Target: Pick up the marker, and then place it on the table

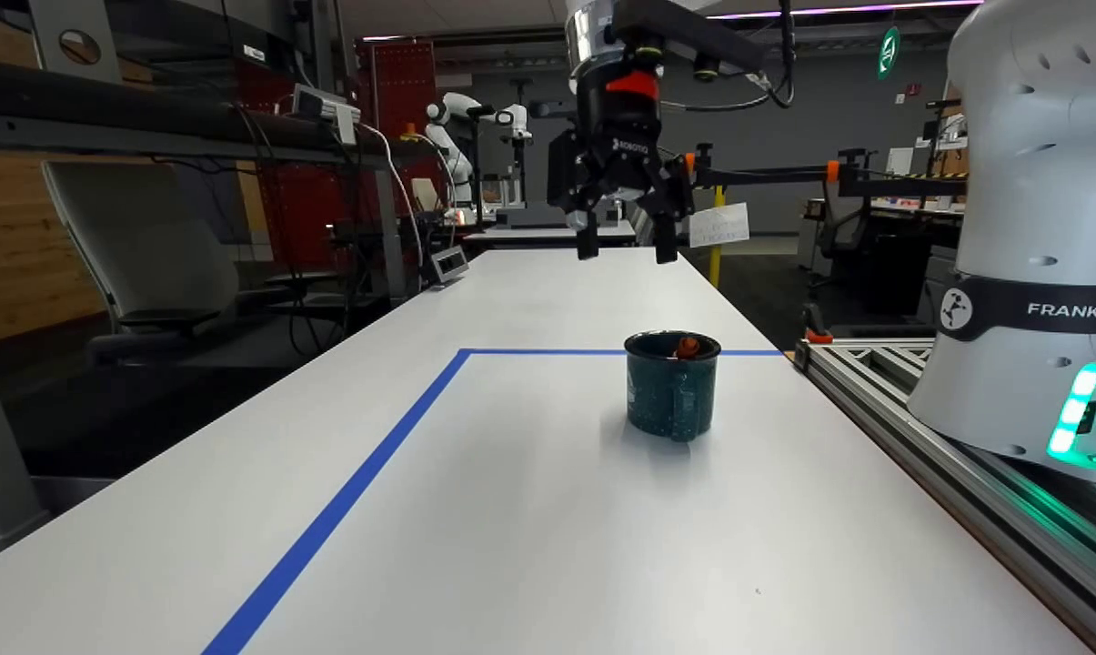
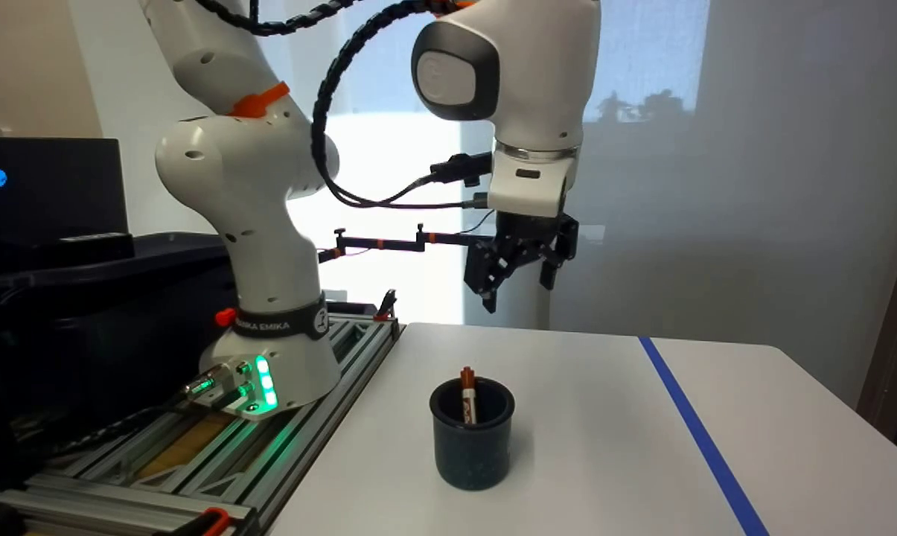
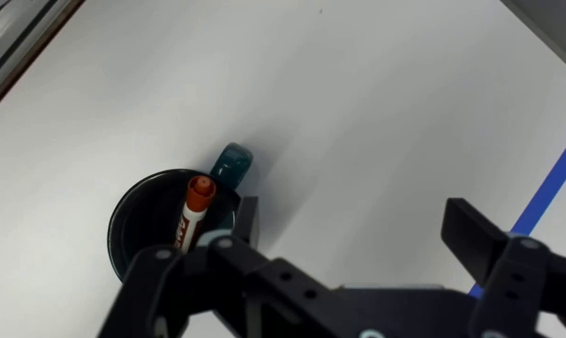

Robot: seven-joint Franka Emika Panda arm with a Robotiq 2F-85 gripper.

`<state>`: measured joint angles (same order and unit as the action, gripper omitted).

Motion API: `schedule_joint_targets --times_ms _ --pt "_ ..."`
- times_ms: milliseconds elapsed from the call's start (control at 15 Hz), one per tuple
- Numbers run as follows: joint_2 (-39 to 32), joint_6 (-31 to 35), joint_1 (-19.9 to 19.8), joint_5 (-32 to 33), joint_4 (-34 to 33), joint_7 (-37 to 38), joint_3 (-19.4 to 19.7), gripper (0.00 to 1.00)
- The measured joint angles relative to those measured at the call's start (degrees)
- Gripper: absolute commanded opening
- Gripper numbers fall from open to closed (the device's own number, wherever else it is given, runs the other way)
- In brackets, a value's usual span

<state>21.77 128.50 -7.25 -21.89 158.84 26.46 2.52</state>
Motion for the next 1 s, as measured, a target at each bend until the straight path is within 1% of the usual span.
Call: schedule_joint_targets --times_ms 267,333,400,533,600,867,1000 --pt "-3.64 5.26 -2.0 -1.34 -0.01 7.05 0.62 0.99" --pt "-4.56 6.42 -2.4 -1.62 -0.02 8.98 0.78 0.85" --pt "-5.41 7.47 -2.73 -1.95 -0.03 10.96 0.91 0.88" --pt "-6.91 9.3 -3.09 -2.51 -0.03 15.05 1.15 0.74" --pt "-7.56 9.87 -3.23 -2.53 -0.06 17.1 1.23 0.81" --pt "-9.36 9.53 -3.76 -0.85 -0.08 24.81 1.26 0.74" --pt "-9.75 8.39 -4.08 0.77 -0.1 27.62 1.3 0.76"
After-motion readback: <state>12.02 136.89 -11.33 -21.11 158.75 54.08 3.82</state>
